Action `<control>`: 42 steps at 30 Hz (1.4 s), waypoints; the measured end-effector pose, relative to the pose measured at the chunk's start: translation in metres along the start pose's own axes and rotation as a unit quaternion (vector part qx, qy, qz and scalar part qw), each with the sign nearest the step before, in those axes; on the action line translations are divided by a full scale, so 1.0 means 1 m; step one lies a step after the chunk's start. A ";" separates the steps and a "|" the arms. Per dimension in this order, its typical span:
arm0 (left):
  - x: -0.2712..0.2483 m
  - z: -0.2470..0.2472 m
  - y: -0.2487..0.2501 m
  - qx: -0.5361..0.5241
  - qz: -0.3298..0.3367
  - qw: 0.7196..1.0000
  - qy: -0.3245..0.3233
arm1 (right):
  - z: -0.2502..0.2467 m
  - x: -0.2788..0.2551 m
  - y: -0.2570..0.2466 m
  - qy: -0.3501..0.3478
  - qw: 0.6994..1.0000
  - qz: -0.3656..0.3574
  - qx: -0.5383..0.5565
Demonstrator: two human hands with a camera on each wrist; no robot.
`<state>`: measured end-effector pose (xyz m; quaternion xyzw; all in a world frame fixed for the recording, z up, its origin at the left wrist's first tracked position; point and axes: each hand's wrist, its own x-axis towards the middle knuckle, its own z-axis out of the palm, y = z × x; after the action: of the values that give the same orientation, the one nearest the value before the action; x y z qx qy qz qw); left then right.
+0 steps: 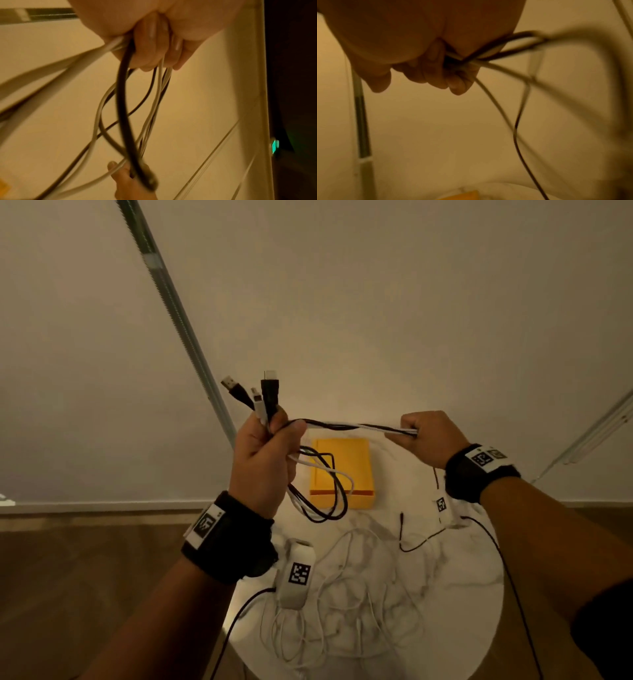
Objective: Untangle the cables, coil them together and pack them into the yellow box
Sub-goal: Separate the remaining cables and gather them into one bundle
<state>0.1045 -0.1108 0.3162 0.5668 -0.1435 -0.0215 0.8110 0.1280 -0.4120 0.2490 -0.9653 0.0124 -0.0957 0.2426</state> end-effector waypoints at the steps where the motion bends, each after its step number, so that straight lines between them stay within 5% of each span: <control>1: 0.000 -0.002 0.001 -0.012 0.002 1.000 0.018 | 0.001 0.002 0.010 0.000 1.000 0.009 -0.016; 7: -0.002 -0.023 0.002 -0.033 0.022 0.993 0.112 | -0.003 0.017 0.068 -0.019 0.993 0.044 -0.106; 12: -0.003 -0.030 0.008 -0.062 0.049 0.977 0.197 | -0.006 0.032 0.092 0.033 0.992 0.104 -0.068; 18: -0.004 -0.052 -0.018 0.106 0.040 0.976 0.187 | -0.002 0.047 0.104 0.059 0.993 0.097 -0.043; 22: -0.010 -0.055 -0.059 0.305 -0.014 0.945 0.115 | 0.030 0.045 0.108 0.002 0.982 0.150 -0.114; 31: -0.013 -0.051 -0.103 0.343 -0.109 0.928 0.092 | 0.092 -0.040 0.123 -0.219 0.920 0.251 -0.207; 37: -0.014 -0.049 -0.109 0.364 -0.112 0.921 0.083 | 0.140 -0.142 0.121 -0.362 0.906 0.167 -0.143; 42: -0.019 -0.045 -0.108 0.403 -0.124 0.906 0.037 | 0.168 -0.201 0.122 -0.427 0.873 0.115 -0.207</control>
<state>0.1118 -0.1044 0.1980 0.8590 -0.0379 -0.0412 0.5088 -0.0349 -0.4272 0.0107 -0.9320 0.0376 0.3595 0.0281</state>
